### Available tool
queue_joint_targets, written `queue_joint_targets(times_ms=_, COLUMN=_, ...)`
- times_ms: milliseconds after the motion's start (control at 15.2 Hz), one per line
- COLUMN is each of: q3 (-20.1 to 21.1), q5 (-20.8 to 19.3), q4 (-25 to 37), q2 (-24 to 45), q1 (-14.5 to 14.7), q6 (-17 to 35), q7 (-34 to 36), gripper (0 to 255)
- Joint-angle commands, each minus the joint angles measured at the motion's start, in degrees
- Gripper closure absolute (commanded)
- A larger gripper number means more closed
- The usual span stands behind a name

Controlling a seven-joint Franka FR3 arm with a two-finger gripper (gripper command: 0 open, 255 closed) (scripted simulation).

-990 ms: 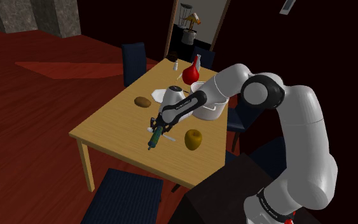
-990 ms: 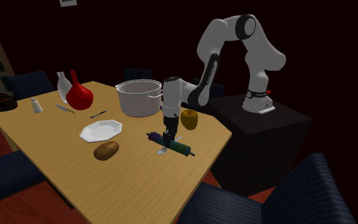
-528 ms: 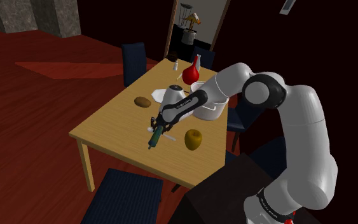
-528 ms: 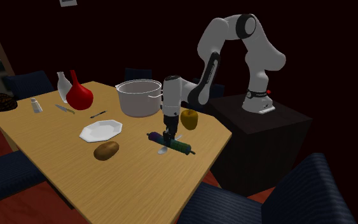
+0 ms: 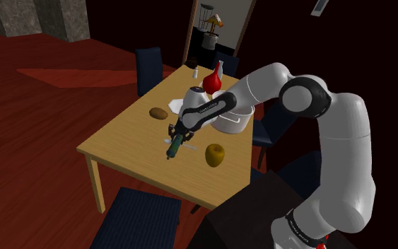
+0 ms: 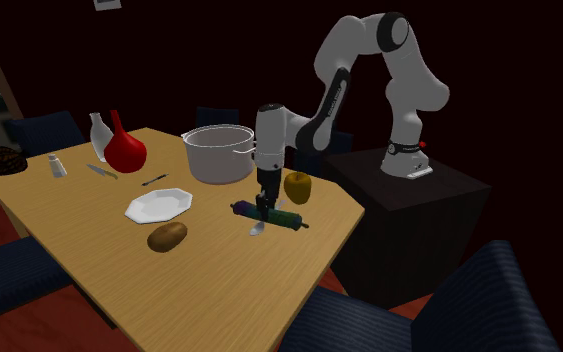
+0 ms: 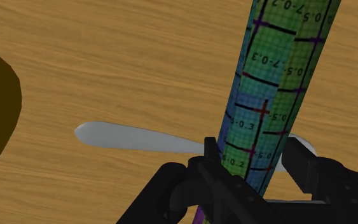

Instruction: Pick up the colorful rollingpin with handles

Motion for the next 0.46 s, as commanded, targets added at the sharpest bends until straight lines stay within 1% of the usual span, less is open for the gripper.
queue_joint_targets(times_ms=0, q3=0.11, q5=0.10, q4=-0.07, q2=-1.03, q1=-0.10, q6=-0.93, q7=-0.03, gripper=255)
queue_joint_targets(times_ms=264, q3=0.36, q5=0.35, q4=-0.48, q2=-3.43, q1=-0.31, q6=-2.92, q7=-0.08, gripper=255)
queue_joint_targets(times_ms=396, q3=0.37, q5=0.36, q4=-0.47, q2=-3.51, q1=-0.32, q6=-3.01, q7=-0.08, gripper=255)
